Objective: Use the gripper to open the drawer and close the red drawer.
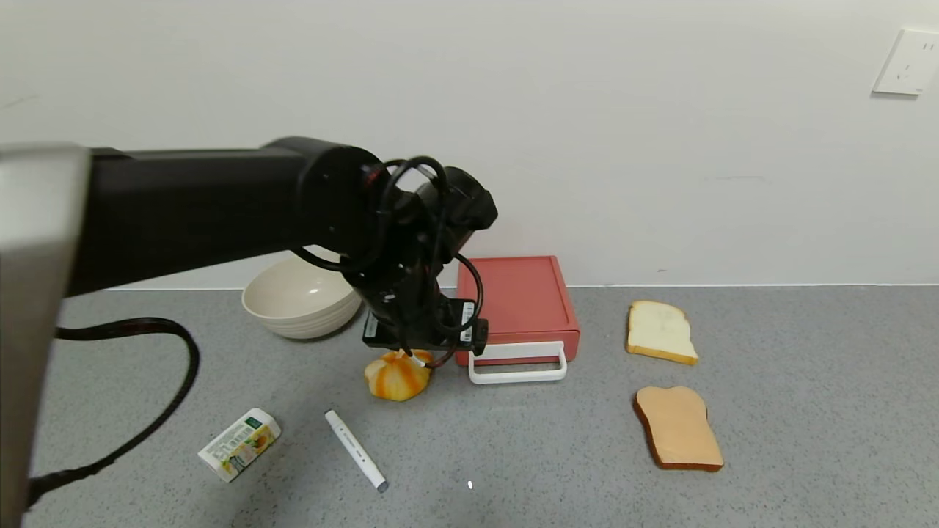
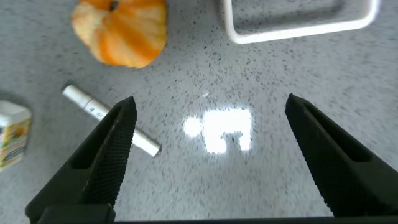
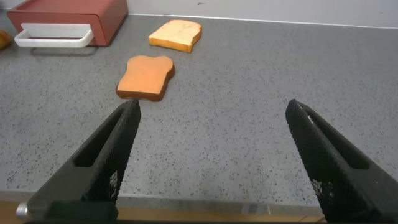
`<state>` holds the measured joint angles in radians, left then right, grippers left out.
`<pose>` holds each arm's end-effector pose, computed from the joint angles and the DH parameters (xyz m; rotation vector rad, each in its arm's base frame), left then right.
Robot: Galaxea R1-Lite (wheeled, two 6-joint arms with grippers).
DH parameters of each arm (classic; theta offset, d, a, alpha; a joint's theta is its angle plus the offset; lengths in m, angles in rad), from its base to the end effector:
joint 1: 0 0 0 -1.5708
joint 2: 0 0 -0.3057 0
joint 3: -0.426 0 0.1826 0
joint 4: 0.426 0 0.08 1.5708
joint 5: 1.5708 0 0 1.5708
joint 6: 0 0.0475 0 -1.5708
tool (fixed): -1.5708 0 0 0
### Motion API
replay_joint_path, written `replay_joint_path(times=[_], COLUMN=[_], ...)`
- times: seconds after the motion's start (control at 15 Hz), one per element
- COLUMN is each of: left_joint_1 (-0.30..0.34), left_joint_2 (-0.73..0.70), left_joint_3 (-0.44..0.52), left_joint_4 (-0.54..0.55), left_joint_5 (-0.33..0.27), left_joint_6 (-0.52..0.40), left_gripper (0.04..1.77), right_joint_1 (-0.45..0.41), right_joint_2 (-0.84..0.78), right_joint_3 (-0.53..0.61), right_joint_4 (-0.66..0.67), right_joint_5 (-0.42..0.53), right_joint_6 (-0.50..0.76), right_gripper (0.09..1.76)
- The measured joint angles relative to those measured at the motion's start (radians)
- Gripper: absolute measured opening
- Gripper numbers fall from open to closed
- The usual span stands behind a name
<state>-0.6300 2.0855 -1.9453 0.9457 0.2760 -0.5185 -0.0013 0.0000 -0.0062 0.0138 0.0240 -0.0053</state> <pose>0.3181 -0.2159 0.2064 0.0052 1.0190 -0.0556 -0.0124 0.0012 0.0755 -0.0052 0.0075 0.0227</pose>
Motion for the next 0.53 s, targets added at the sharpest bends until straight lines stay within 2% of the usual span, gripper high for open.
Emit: replay_joint_path(times=[0.2,0.4,0.53], left_joint_1=[0.024,0.062,0.091], left_joint_2=[-0.134,-0.270,-0.362], left_joint_3=[0.026,0.101,0.199], left_joint_4=[0.012,-0.001,-0.071], left_joint_5=[-0.016,-0.131,-0.179], left_joint_6=[0.022,0.066,0.093], left_gripper=[1.73,1.73,1.73], right_joint_1=[0.000,0.000,0.000], right_joint_2=[0.000,0.000,0.000], right_joint_3=[0.000,0.000,0.000], right_joint_4=[0.000,0.000,-0.001], right_joint_5=[0.000,0.000,0.000], right_joint_6=[0.000,0.000,0.000], right_gripper=[1.71,1.71,1.71])
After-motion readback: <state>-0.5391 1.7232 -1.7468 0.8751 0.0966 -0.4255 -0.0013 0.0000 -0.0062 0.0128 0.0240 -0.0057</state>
